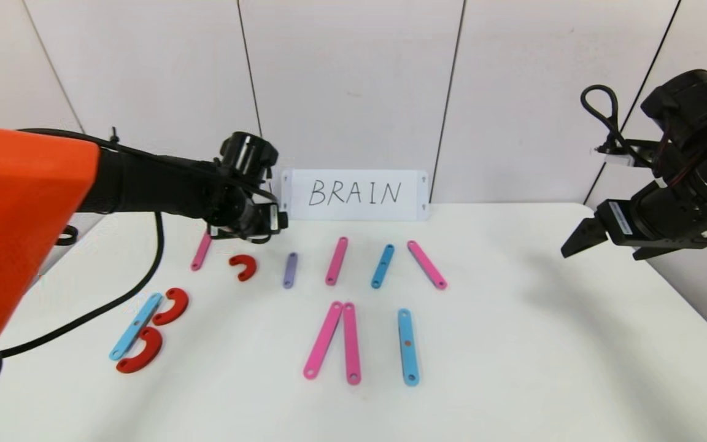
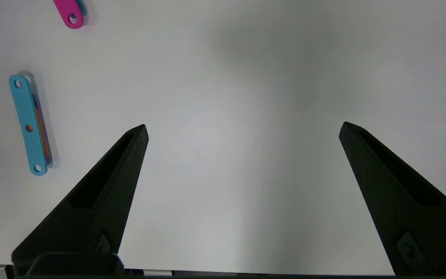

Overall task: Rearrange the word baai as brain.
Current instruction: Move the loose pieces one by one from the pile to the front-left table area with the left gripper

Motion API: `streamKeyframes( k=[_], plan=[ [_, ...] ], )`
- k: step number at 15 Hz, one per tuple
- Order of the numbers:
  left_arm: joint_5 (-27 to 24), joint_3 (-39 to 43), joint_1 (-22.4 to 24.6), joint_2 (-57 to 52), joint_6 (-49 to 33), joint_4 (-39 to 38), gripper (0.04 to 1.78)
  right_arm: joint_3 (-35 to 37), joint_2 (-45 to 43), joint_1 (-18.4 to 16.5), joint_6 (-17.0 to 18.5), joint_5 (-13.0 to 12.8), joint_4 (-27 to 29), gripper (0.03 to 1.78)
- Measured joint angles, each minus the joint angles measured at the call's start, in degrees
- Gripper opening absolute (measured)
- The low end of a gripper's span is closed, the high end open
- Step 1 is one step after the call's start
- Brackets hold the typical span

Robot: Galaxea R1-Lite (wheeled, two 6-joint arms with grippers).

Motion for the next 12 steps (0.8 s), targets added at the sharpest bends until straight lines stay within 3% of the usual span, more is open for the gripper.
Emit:
streamKeyframes(
  k=[5, 12],
  plan=[
    [0.16, 6.01, 8.40, -5.81, 4.77, -1.10, 1.74, 0.06, -0.02, 0.28, 0.00, 0.02, 0.00, 1.72],
    [-0.66, 5.32, 12.51, -3.02, 4.94, -2.07, 1.74, 0.15, -0.24, 0.35, 0.00, 0.13, 0.02, 1.72]
  ],
)
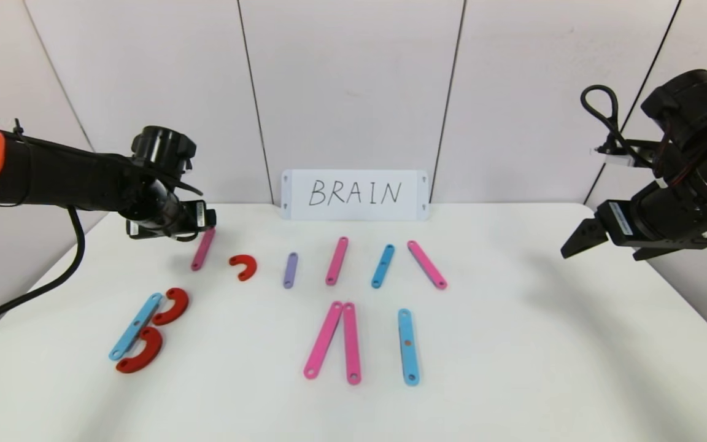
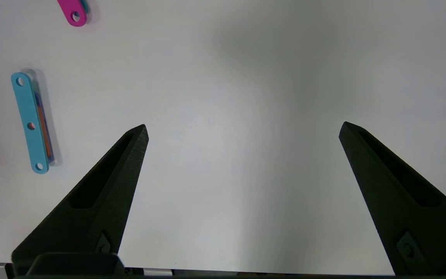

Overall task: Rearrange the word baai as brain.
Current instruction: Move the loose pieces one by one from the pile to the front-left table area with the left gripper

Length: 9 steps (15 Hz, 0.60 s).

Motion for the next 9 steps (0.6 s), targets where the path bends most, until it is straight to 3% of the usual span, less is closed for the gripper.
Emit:
streamKeyframes(
  k=[4, 9],
  plan=[
    [-0.87, -1.62, 1.80, 3.94, 0.21, -2.01, 1.74, 0.00, -0.01, 0.00, 0.02, -0.02, 0.00, 1.72],
    [-8.28, -2.54, 3.73, 6.12, 0.49, -1.97, 1.74, 0.06, -0.01, 0.12, 0.02, -0.04, 0.00, 1.72]
  ],
)
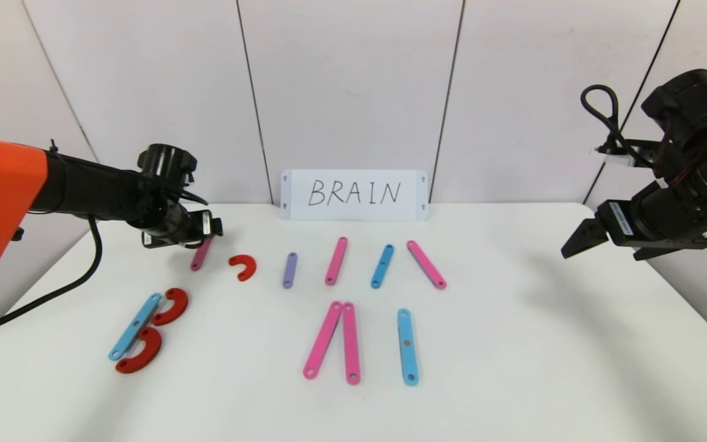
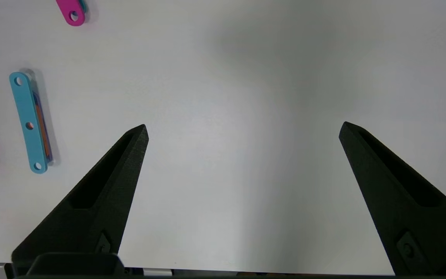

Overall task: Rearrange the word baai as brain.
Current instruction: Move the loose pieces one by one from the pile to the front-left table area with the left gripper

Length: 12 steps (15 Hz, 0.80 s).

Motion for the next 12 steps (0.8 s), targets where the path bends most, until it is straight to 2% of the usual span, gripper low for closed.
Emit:
streamKeyframes(
  k=[4, 12],
  plan=[
    [-2.18, -0.07, 1.23, 0.63, 1.72, -0.26, 1.74, 0.22, 0.00, 0.24, 0.00, -0.05, 0.00, 1.72],
    [-2.95, -0.05, 1.71, 1.71, 2.18, -1.88, 1.74, 0.32, 0.04, 0.44, 0.00, -0.05, 0.00, 1.72]
  ],
)
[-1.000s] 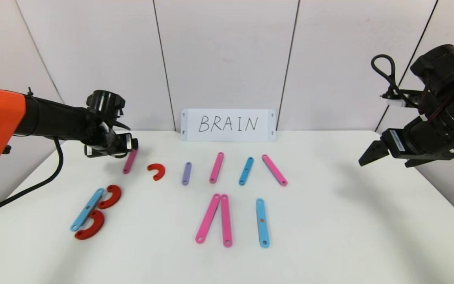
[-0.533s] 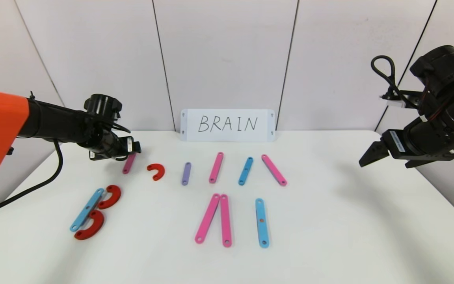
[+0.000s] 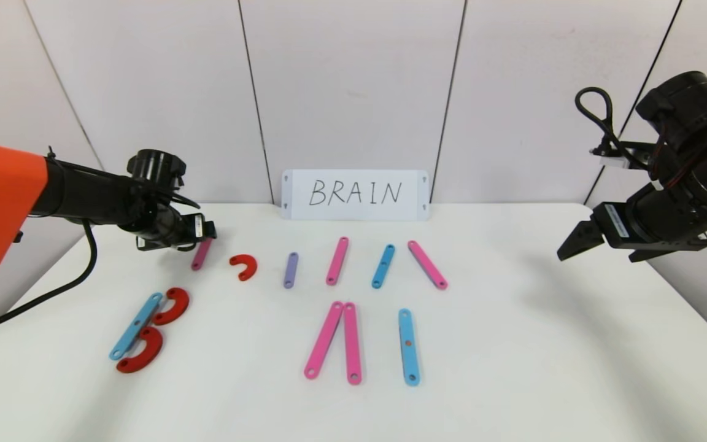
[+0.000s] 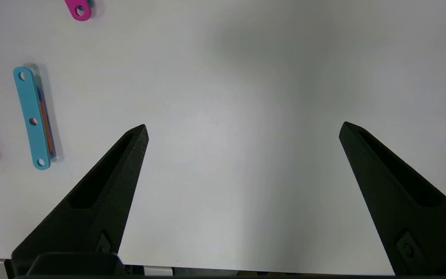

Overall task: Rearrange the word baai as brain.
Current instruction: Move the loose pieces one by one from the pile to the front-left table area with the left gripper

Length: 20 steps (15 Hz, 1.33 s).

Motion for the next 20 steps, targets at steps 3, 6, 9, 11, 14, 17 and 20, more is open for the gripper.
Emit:
streamKeyframes(
  k=[3, 6, 9, 11, 14, 17, 20],
  plan=[
    [-2.36, 0.00, -0.15, 0.16, 0.00, -0.37, 1.74, 0.00, 0.00, 0.05, 0.00, -0.06, 0.00, 1.72],
    [-2.71, -0.06, -0.11, 0.41, 0.13, -1.11, 1.74, 0.00, 0.02, 0.09, -0.02, -0.09, 0.00, 1.72],
    [-2.80, -0.04, -0.06, 1.00, 1.16, -1.90, 1.74, 0.00, 0.02, 0.07, -0.02, -0.11, 0.00, 1.72],
    [-2.80, -0.02, -0.06, 1.38, 1.24, -1.96, 1.74, -0.02, 0.09, 0.09, -0.02, -0.11, 0.00, 1.72],
    [-2.80, -0.11, -0.09, 1.71, 2.04, -1.96, 1.74, -0.02, 0.13, 0.09, 0.00, -0.11, 0.00, 1.72],
    [-2.80, -0.04, -0.06, 1.99, 2.32, -1.96, 1.74, -0.02, 0.13, 0.09, -0.02, -0.09, -0.02, 1.72],
    [-2.78, -0.04, 0.27, 2.26, 2.69, -1.94, 1.74, -0.02, 0.13, 0.09, -0.02, -0.11, 0.00, 1.72]
  ],
)
